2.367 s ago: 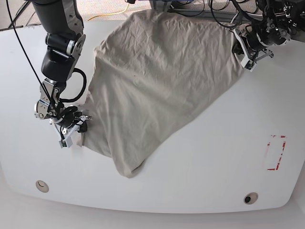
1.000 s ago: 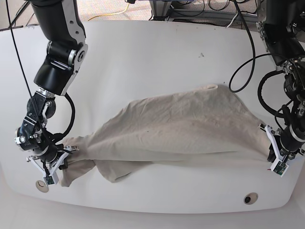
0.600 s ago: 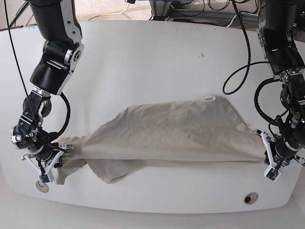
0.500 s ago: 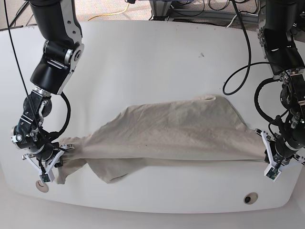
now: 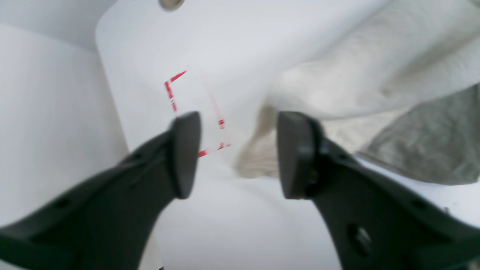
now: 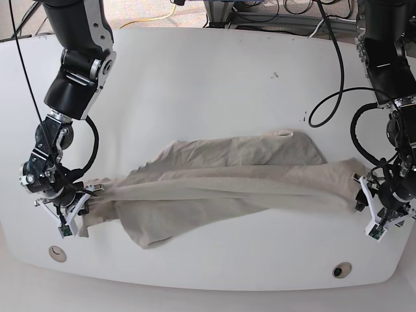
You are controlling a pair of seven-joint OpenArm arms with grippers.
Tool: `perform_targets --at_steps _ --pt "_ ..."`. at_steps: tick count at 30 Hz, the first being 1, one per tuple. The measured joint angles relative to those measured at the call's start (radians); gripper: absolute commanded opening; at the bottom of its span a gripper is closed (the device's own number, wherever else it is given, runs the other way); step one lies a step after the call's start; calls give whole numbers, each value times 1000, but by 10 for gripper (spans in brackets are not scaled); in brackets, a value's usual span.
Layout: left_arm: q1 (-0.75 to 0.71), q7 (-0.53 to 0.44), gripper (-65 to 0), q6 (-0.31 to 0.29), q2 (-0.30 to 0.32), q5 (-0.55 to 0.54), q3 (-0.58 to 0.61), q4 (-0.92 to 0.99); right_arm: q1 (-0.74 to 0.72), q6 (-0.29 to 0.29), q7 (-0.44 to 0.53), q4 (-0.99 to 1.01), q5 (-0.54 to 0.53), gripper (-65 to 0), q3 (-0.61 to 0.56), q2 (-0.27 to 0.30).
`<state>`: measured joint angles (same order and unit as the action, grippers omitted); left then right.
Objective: Layout the t-shirt on the table in an organized manner, then fold the t-shirt properly
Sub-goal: 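Pull the shirt with both grippers, stretching it lengthwise across the table, then open the left gripper and raise it above the shirt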
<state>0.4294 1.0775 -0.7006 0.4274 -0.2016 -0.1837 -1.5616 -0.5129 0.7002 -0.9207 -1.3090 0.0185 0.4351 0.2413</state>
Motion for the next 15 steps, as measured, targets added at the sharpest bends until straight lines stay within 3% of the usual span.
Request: perform_targets --at_steps 8,15 --pt "5 -130 -194 0 82 -1 2 112 -1 0 1 0 0 -650 0 0" --pt "0 -71 -172 2 117 -17 -1 101 2 0 0 0 0 -650 0 0"
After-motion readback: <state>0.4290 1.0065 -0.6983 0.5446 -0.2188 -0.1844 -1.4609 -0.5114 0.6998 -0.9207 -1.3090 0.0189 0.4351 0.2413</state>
